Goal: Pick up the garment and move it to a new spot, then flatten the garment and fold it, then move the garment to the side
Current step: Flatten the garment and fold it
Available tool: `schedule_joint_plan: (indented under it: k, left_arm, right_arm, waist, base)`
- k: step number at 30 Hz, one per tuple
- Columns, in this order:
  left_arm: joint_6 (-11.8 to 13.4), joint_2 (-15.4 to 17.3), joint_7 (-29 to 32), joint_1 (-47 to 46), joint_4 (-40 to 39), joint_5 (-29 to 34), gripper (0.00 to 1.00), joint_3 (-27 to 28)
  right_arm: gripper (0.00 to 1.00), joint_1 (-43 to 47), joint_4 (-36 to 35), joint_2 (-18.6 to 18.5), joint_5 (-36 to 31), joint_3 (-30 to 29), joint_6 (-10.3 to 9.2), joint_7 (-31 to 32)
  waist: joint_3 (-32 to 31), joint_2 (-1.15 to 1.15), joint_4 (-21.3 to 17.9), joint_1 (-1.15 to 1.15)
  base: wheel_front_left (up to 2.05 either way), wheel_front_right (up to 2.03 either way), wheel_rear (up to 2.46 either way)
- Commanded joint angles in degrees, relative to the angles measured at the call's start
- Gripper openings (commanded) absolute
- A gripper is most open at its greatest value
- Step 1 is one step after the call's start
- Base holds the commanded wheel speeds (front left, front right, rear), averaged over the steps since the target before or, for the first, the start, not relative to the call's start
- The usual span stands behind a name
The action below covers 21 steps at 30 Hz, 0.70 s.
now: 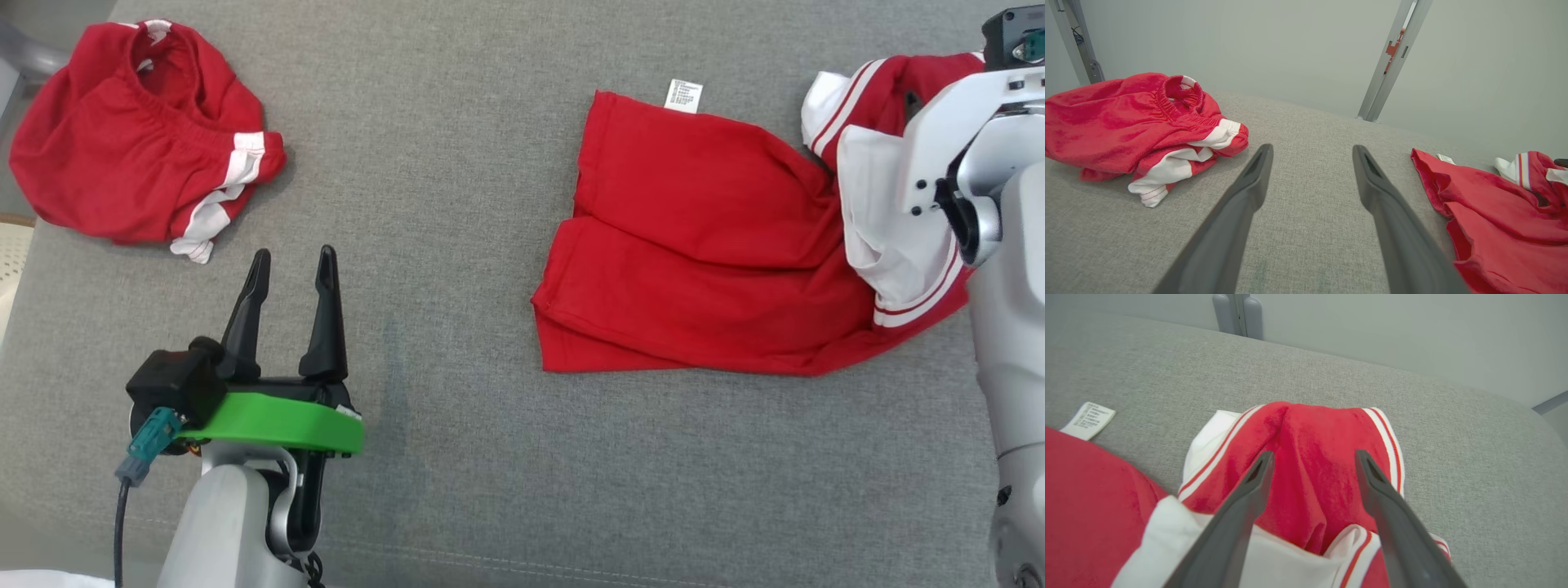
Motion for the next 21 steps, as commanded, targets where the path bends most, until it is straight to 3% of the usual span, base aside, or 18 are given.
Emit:
schedule_joint_plan:
  k: [1, 5, 10, 15, 21]
  left_arm:
    - [-0.17, 0.22, -0.03, 0.94, 0.17, 0.12, 1.0, 0.45]
    - [-0.17, 0.21, -0.03, 1.89, 0.12, 0.82, 1.0, 0.97]
    - [-0.17, 0.21, -0.03, 2.4, 0.13, 1.15, 1.0, 1.05]
    - [-0.17, 0.21, -0.03, 1.72, 0.61, 1.0, 1.0, 0.3]
    - [-0.17, 0.21, -0.03, 0.9, 0.72, 0.71, 1.0, -0.14]
  right_arm:
    - [1.0, 1.28, -2.08, 0.81, 0.98, 1.09, 0.01, -0.42]
    - [1.0, 7.34, -12.82, 1.91, 6.53, 7.72, -0.01, 0.96]
    - [1.0, 15.57, -24.93, 1.65, 9.41, 12.94, 0.0, 7.45]
    - [1.0, 20.15, -28.77, 2.26, 5.83, 12.78, 0.0, 11.08]
    - [1.0, 20.68, -27.57, 4.39, 2.03, 11.41, 0.0, 12.43]
  waist:
    - [-1.7, 0.0, -1.15, 0.0]
    - [-3.04, 0.0, -2.57, 0.0]
    - [-3.62, 0.0, -4.15, 0.0]
    - [-3.6, 0.0, -4.59, 0.0]
    - [-3.45, 0.0, -4.27, 0.0]
  base:
    - [0.0, 0.0, 0.0]
    - [0.0, 0.0, 0.0]
    - [0.0, 0.0, 0.0]
    - [0.0, 0.0, 0.0]
    - [0.0, 0.0, 0.0]
